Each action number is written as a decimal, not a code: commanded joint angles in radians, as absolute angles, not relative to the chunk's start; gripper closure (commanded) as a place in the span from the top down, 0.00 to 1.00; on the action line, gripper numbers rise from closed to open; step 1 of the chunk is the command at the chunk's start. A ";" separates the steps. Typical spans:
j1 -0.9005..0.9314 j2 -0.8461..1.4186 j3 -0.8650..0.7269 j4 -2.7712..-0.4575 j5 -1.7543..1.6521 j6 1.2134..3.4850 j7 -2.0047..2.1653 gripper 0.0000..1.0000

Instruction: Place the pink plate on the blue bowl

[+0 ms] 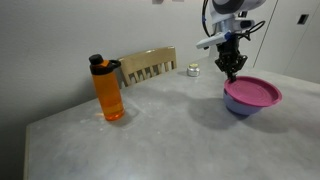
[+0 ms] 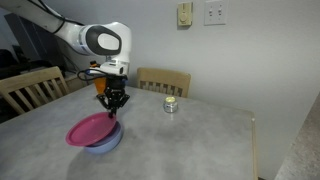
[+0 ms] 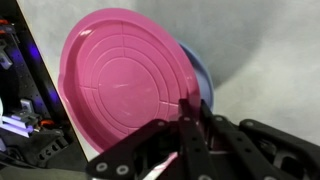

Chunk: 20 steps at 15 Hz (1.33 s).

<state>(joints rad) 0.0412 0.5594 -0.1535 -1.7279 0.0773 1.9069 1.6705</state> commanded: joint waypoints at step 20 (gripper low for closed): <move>-0.005 0.594 -0.137 -1.715 0.097 2.005 1.643 0.03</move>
<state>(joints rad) 0.0137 0.5681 -0.1537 -1.7326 0.0795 1.9879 1.6698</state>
